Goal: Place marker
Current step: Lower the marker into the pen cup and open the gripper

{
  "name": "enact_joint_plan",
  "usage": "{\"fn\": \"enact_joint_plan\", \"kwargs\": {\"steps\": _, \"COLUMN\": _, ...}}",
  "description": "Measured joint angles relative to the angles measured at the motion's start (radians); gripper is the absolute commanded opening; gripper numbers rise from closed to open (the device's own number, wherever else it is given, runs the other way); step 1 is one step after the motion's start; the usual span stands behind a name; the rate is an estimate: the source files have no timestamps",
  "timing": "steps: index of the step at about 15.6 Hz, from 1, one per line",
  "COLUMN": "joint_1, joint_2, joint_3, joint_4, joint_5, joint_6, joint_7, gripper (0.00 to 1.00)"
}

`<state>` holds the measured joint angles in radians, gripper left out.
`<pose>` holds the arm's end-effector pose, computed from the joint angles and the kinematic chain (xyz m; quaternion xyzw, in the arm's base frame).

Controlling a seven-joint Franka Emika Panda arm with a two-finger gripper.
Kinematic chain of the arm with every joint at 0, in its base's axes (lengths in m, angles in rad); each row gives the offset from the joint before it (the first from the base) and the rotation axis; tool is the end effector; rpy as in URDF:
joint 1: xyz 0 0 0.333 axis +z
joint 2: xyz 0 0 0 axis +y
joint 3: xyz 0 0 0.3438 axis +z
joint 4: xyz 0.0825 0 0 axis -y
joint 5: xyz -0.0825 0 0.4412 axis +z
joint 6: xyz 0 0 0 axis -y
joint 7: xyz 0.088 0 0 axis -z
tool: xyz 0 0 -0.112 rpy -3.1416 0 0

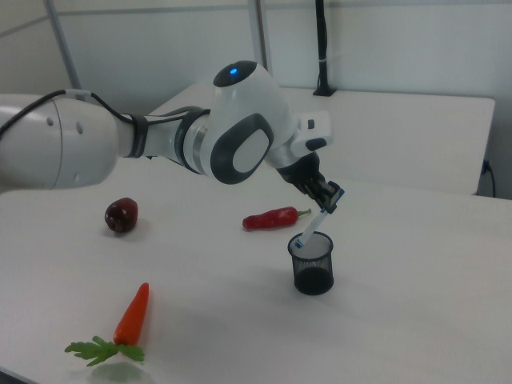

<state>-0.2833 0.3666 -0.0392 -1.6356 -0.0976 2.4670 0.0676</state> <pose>0.7261 -0.2389 0.4544 0.9596 -0.1560 0.2224 0.0738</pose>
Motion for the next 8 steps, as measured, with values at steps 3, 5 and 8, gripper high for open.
{"fn": "enact_joint_plan", "kwargs": {"steps": 3, "joint_1": 0.001, "joint_2": 0.028, "joint_3": 0.0, "joint_4": -0.004, "joint_5": 0.0, "joint_6": 0.069, "joint_7": 0.0, "gripper": 0.08}}
{"fn": "enact_joint_plan", "kwargs": {"steps": 5, "joint_1": 0.001, "joint_2": 0.046, "joint_3": 0.0, "joint_4": -0.004, "joint_5": 0.0, "joint_6": 0.098, "joint_7": 0.0, "gripper": 0.09}}
{"fn": "enact_joint_plan", "kwargs": {"steps": 8, "joint_1": 0.001, "joint_2": 0.059, "joint_3": 0.0, "joint_4": -0.004, "joint_5": 0.0, "joint_6": 0.106, "joint_7": 0.0, "gripper": 0.09}}
